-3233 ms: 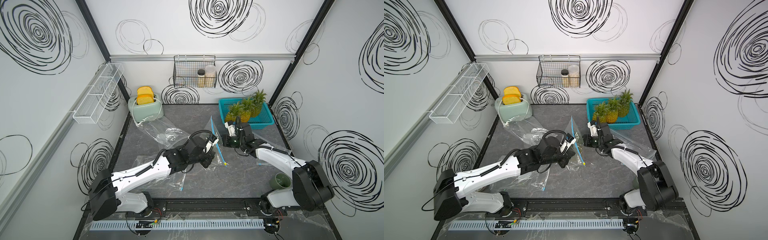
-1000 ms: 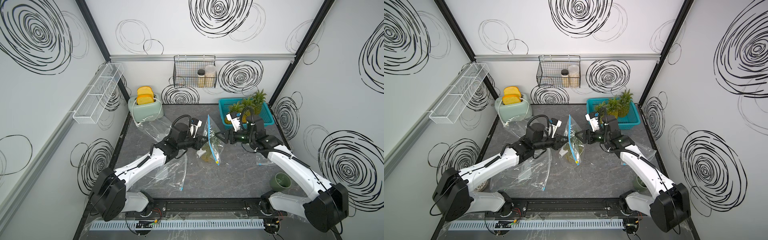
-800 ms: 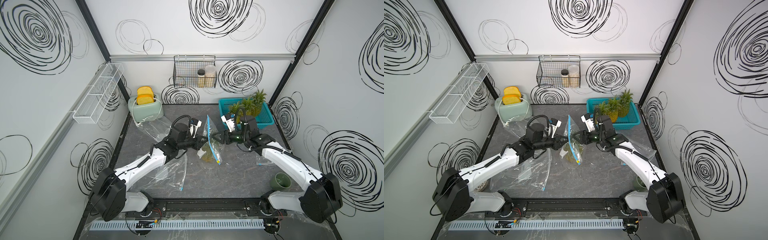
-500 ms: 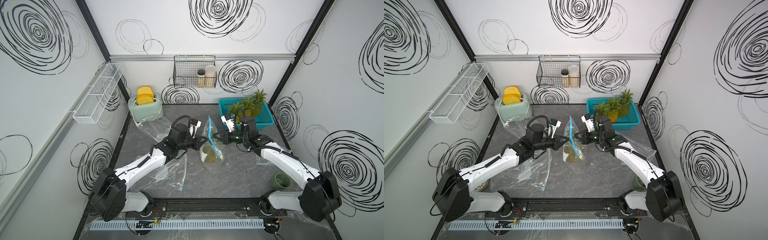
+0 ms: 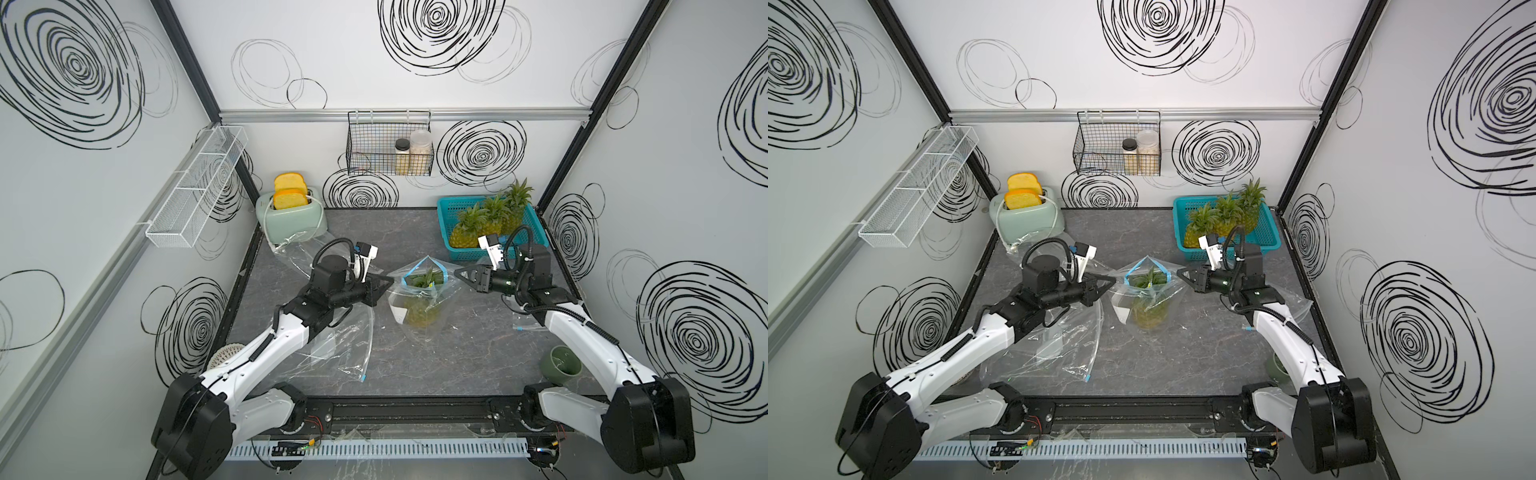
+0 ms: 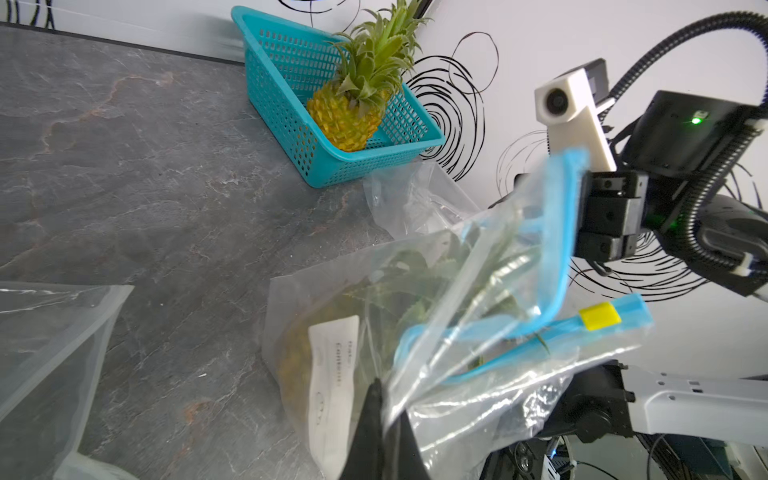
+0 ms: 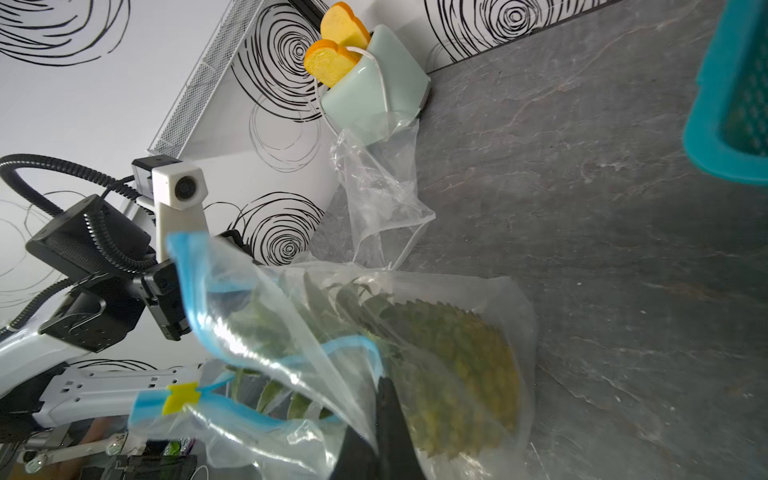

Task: Open the zip-top bag and take out the pineapple
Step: Open the zipper of the food storage bag at the center of the board.

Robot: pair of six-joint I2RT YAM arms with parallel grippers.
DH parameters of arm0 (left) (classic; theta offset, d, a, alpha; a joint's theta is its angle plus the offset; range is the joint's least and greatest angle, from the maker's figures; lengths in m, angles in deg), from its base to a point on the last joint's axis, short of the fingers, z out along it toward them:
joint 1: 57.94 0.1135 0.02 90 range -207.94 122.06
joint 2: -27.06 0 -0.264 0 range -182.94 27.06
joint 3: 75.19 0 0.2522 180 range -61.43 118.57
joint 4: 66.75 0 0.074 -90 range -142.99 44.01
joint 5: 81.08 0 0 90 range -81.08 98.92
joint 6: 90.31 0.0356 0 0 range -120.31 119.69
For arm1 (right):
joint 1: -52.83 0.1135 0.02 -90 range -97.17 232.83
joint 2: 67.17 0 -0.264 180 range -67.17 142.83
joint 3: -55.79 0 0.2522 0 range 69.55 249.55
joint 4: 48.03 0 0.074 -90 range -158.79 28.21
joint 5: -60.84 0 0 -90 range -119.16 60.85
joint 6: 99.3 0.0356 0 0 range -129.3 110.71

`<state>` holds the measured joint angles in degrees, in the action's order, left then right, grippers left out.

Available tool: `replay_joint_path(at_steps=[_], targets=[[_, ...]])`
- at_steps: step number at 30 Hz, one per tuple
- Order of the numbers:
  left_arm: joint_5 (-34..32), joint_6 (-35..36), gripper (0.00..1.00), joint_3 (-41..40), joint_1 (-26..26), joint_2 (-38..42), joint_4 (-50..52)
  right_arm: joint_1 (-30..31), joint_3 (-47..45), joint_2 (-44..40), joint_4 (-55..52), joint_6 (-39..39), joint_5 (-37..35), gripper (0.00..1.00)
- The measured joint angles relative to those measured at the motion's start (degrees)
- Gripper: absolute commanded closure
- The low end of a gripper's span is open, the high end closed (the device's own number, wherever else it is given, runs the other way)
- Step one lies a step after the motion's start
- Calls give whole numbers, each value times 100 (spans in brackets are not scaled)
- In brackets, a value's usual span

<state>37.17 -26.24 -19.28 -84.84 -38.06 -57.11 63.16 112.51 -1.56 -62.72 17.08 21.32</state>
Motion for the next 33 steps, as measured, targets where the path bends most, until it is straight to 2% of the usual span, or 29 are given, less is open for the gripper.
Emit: replay_joint_path(at_steps=[7,11,15,25,33], targets=[[96,-2,100,-42,-2,31,-4,-81,-22,-4,15,0,249,98],[127,-44,100,-59,-37,26,-59,-87,28,13,-98,-57,251,70],[107,-61,100,-59,-260,-37,-127,70,341,2,-581,-269,-101,57],[48,-109,100,-107,-636,-92,-400,1493,1893,-219,-2201,-675,-2009,52],[-33,-122,100,-254,-649,-92,-634,2658,3018,177,-3053,-785,-3206,49]])
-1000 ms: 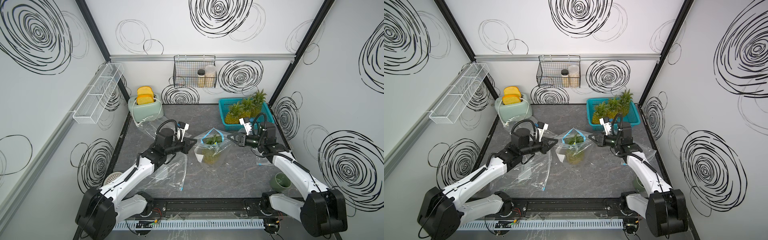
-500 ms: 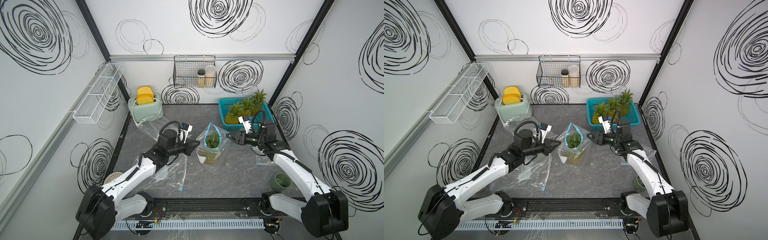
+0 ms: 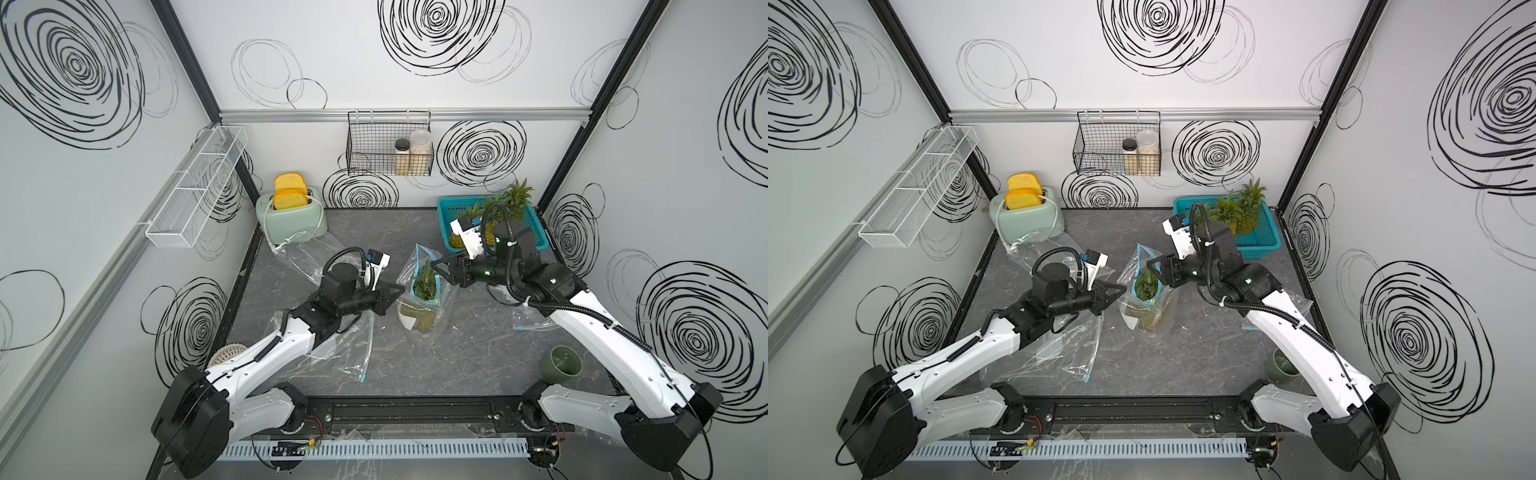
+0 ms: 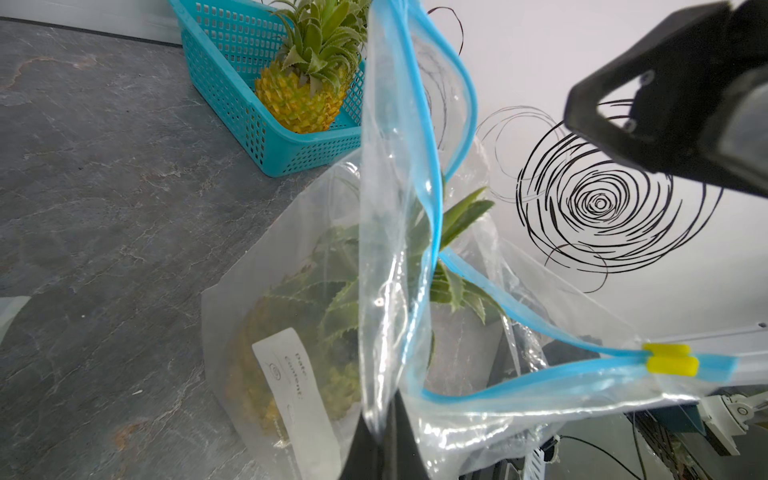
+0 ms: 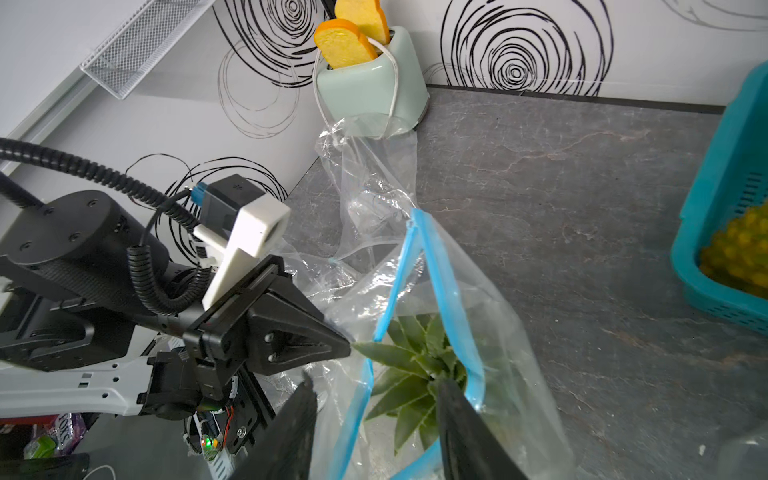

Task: Open the zip-top bag and take out the pineapple
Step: Open the zipper of the food storage bag at the center of the board, then pick up the pineapple from the zipper food storage bag.

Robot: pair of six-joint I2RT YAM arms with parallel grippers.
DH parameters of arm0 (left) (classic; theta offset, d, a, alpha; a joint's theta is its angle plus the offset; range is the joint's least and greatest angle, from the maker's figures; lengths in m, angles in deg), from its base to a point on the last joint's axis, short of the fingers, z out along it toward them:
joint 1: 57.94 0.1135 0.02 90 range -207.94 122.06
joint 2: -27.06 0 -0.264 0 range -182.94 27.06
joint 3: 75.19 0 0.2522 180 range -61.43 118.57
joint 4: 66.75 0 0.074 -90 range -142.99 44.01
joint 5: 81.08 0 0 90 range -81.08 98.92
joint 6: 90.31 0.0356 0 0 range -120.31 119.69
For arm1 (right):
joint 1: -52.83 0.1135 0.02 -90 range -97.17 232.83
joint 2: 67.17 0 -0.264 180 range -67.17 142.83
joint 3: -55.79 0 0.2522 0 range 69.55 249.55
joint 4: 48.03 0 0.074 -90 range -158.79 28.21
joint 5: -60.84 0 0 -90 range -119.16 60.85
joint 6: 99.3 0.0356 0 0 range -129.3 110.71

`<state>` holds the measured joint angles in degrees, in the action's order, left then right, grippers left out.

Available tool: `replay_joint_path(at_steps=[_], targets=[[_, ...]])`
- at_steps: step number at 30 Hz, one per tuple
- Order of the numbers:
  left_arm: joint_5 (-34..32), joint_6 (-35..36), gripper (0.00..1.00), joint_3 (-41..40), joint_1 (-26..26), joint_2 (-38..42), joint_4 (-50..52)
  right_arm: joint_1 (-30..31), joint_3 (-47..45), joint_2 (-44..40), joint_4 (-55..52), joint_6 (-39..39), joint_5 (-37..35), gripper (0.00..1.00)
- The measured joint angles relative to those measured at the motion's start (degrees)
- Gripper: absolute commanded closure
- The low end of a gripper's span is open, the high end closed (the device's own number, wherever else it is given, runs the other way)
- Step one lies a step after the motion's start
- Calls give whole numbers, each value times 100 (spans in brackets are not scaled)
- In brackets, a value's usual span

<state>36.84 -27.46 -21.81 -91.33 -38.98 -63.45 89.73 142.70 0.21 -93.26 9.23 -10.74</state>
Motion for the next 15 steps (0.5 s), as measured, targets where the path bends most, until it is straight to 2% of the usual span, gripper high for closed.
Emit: replay_joint_path(at_steps=[4,15], targets=[[-57,-17,100,-59,-11,2,-157,289,166,289,-170,-2,-229,44],[-103,-162,100,-374,-63,4,-612,323,164,955,-553,7,-737,39]])
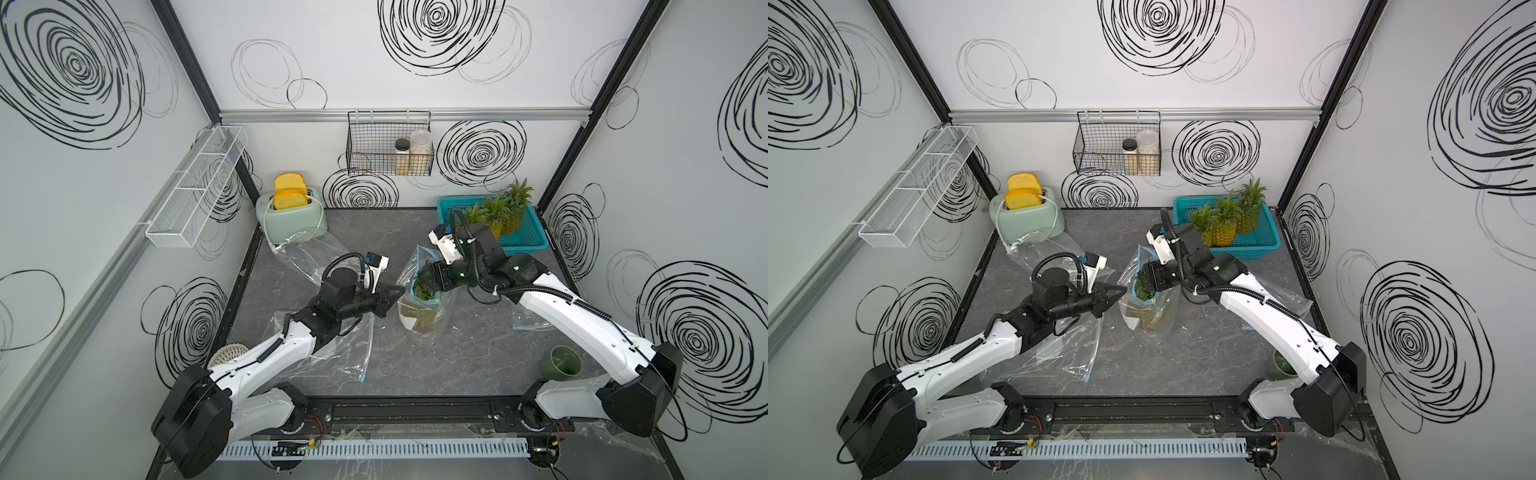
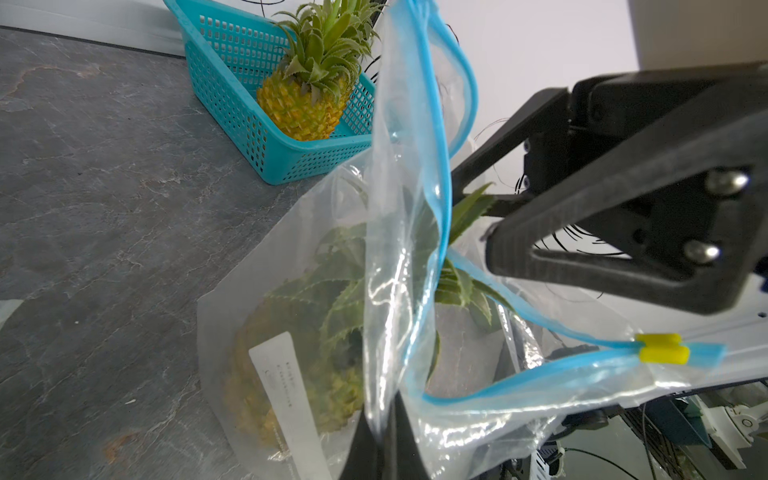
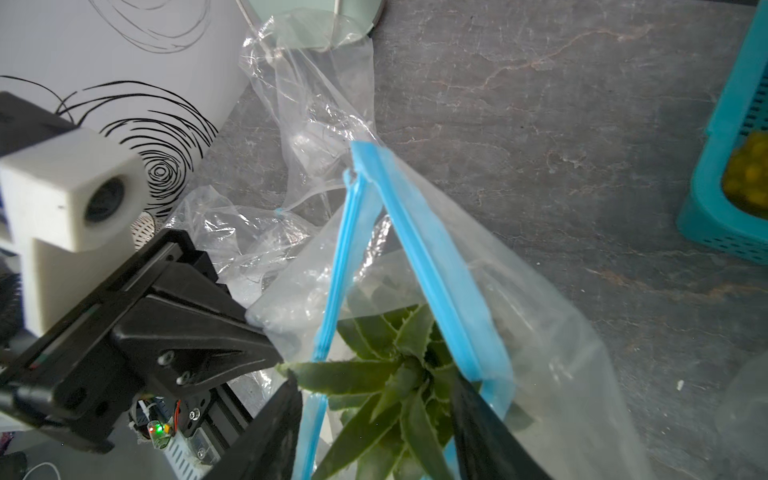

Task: Open the zip-top bag and take out the pineapple
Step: Pick up the pineapple from the zipper food storage bag.

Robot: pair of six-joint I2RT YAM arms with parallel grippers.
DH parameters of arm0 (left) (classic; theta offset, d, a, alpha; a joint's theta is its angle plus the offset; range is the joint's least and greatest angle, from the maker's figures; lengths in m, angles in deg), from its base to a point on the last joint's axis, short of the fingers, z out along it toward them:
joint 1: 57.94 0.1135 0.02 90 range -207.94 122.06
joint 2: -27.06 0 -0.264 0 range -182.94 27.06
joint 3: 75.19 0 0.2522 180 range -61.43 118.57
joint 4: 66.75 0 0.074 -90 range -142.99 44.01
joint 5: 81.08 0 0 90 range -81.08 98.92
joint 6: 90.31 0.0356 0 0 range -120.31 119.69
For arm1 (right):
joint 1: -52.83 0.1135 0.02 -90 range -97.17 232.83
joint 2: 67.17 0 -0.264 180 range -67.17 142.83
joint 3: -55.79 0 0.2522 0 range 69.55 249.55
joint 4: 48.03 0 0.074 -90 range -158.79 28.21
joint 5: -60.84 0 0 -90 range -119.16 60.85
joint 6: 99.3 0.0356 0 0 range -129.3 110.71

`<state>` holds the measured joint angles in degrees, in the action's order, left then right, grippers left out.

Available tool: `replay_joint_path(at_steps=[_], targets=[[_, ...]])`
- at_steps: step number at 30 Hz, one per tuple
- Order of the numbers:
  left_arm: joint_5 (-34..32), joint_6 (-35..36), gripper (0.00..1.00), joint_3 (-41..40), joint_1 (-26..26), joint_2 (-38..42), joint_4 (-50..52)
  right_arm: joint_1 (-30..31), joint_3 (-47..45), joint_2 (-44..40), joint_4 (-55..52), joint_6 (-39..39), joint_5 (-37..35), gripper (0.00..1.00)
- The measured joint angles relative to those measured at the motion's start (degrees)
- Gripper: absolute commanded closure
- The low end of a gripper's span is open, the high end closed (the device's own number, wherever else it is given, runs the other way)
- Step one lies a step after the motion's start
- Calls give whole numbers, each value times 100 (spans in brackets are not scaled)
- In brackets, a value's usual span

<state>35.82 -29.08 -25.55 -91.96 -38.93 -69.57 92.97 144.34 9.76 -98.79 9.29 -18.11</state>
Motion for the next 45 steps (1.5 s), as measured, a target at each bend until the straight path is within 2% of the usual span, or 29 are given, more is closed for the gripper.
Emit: replay_joint_path(at_steps=[29,37,39,41,45], targets=[[-518,-109,100,-334,-326,142,-568,17,599,962,-562,-256,-376,40],[-623,-107,100,-334,-492,122,-603,17,772,1287,-592,-219,-358,43],[-645,-105,100,-334,-540,116,-614,17,769,1296,-592,-210,-354,48],[-664,-98,100,-334,-592,114,-634,17,769,1296,-592,-197,-343,57],[-691,-66,100,-334,-702,96,-638,2,756,1294,-573,-131,-297,87]])
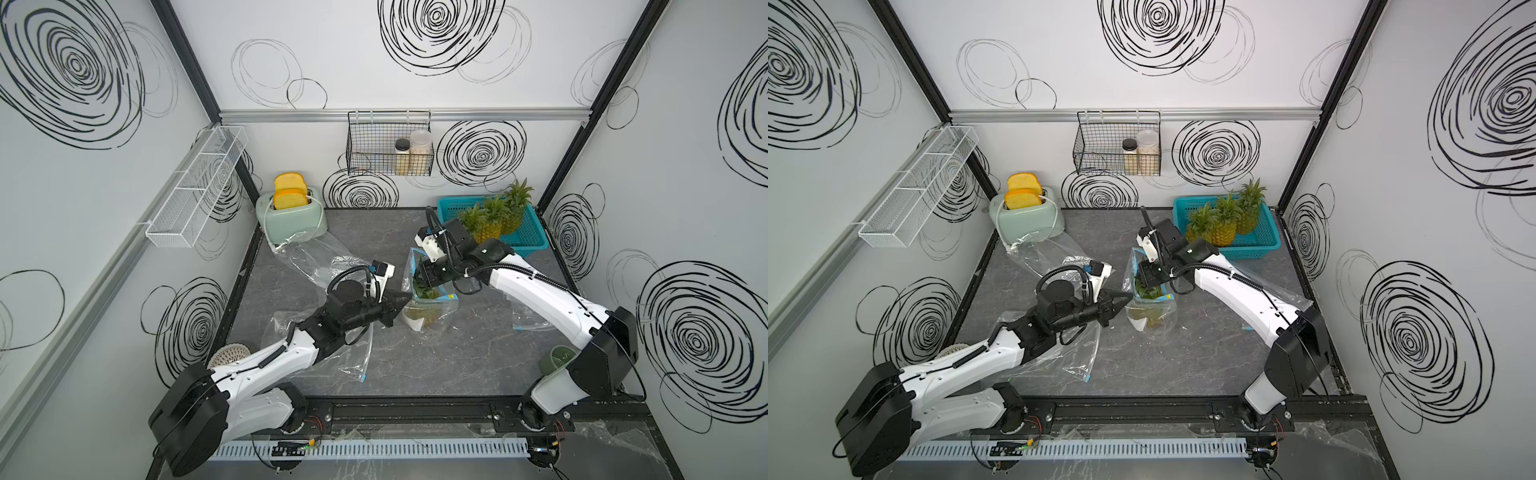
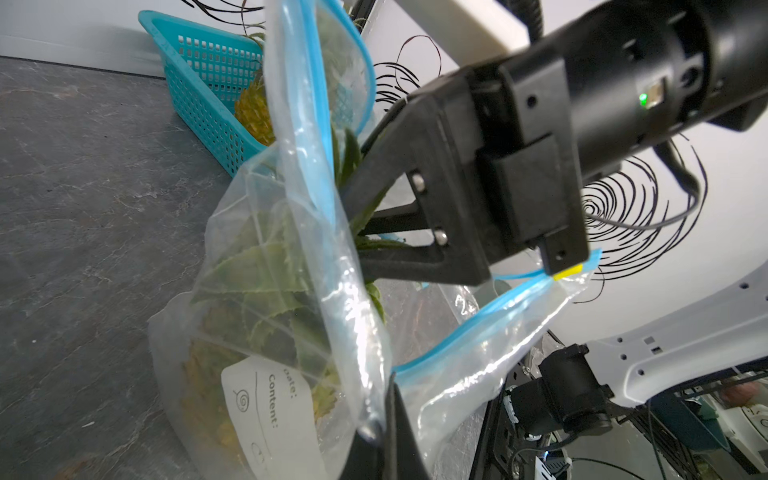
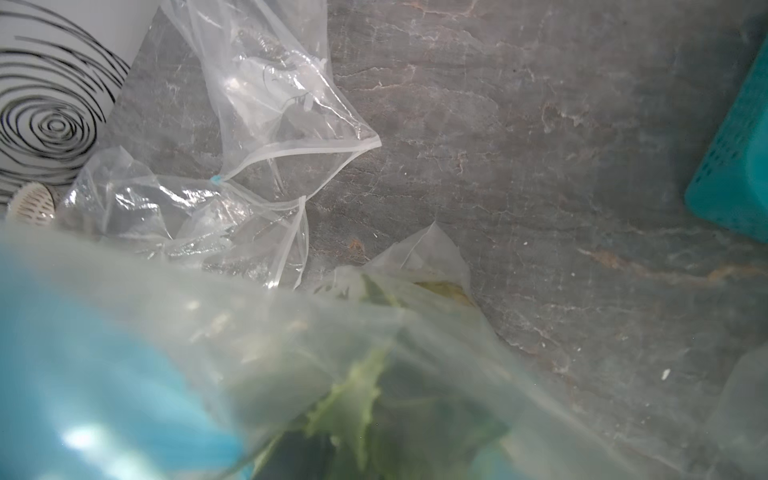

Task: Open the zip-top bag and take out the pineapple
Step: Pick up the pineapple from the zipper food storage bag.

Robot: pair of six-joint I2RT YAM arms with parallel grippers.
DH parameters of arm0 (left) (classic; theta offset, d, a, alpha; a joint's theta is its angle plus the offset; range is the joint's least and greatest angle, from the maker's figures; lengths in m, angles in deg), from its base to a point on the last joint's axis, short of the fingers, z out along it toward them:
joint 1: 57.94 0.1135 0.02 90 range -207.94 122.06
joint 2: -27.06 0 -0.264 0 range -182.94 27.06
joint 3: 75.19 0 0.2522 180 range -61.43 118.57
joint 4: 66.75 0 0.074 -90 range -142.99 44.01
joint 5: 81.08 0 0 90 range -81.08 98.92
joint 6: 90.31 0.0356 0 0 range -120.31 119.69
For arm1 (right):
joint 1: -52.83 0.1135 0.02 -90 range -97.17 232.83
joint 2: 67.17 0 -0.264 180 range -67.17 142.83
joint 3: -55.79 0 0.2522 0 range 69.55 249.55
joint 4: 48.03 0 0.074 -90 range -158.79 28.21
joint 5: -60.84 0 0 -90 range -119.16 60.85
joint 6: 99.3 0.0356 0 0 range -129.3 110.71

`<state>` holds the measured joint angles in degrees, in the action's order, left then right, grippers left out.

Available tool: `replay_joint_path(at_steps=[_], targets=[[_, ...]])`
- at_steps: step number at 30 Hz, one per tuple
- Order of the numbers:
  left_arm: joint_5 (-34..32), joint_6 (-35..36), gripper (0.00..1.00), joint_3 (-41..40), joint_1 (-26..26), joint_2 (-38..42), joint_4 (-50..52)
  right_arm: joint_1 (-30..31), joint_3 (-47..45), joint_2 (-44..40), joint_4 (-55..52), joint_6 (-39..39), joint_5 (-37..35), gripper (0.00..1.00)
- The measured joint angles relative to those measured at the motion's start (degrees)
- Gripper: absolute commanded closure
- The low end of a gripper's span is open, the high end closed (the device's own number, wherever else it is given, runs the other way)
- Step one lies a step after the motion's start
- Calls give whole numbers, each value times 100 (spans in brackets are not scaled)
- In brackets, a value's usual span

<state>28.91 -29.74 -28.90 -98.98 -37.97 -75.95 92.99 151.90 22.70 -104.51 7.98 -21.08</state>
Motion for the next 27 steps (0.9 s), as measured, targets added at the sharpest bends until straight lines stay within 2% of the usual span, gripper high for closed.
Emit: replay_joint_path(at_steps=[3,6,9,13,21,27], targets=[[-76,11,98,0,-46,-7,2,-28,-66,-48,109,-76,26,99],[-188,52,75,0,-61,-4,11,-68,-205,-136,256,-98,96,100],[-273,105,42,0,-55,44,87,-125,-374,-273,361,-109,146,100],[-291,155,20,-15,79,214,214,-380,-636,-514,518,-146,380,100],[463,-125,1,-463,848,535,-87,-1193,-780,-813,363,-339,859,100],[1272,-702,2,-767,1047,225,-1088,-1596,-409,-1034,28,-468,1244,100]])
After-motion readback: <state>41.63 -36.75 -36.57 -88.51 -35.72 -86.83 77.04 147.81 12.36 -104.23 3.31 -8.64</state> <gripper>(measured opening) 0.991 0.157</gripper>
